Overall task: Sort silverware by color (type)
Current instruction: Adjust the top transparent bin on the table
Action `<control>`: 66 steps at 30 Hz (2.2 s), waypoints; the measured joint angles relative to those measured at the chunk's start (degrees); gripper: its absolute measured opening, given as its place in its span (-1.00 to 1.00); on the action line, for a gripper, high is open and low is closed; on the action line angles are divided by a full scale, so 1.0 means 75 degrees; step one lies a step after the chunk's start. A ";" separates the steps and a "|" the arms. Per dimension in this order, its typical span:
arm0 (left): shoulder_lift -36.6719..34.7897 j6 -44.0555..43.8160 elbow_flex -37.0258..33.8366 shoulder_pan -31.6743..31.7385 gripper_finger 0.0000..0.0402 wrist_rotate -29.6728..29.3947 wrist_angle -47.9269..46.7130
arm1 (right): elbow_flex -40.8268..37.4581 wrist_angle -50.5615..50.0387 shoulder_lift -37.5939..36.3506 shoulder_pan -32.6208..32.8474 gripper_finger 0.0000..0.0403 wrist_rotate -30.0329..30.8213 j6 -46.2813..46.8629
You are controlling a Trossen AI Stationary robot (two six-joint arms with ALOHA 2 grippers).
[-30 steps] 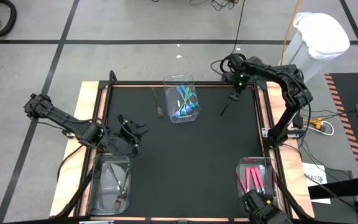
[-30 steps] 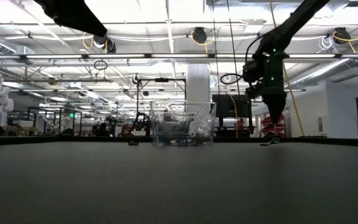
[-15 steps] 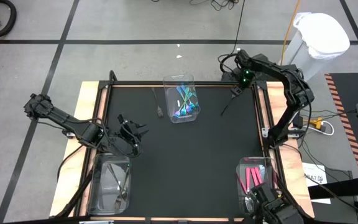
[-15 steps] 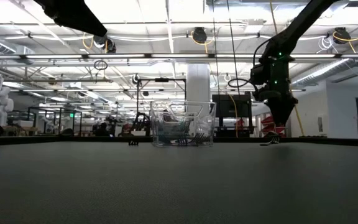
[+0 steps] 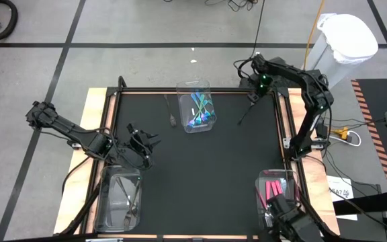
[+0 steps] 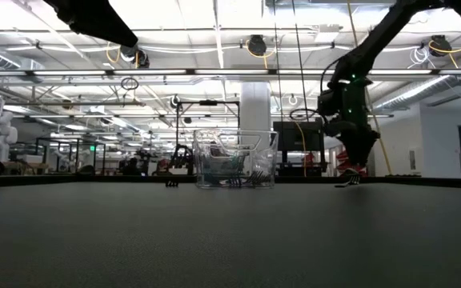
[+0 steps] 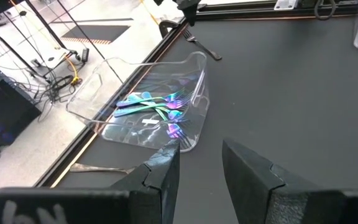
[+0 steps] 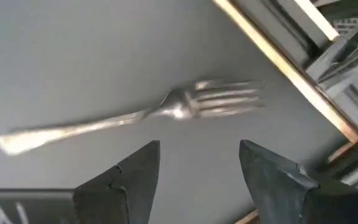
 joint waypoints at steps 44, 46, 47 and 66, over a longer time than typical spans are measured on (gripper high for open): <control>-0.0002 0.0163 0.0000 0.0000 -0.38 0.0000 0.0023 | -0.0733 -0.0207 -0.0106 0.3866 0.08 0.2529 -0.3967; -0.0003 0.0160 0.0000 0.0000 -0.38 0.0000 0.0023 | -0.0733 -0.0062 -0.0105 0.3966 0.08 0.2853 -0.3892; -0.0002 0.0160 0.0000 0.0000 -0.38 0.0000 0.0023 | -0.0733 -0.0047 -0.0107 0.4047 0.10 0.3044 -0.3855; 0.0000 0.0154 0.0000 0.0000 -0.38 0.0003 0.0032 | -0.0736 0.0028 0.0296 0.5586 0.48 0.4743 -0.3284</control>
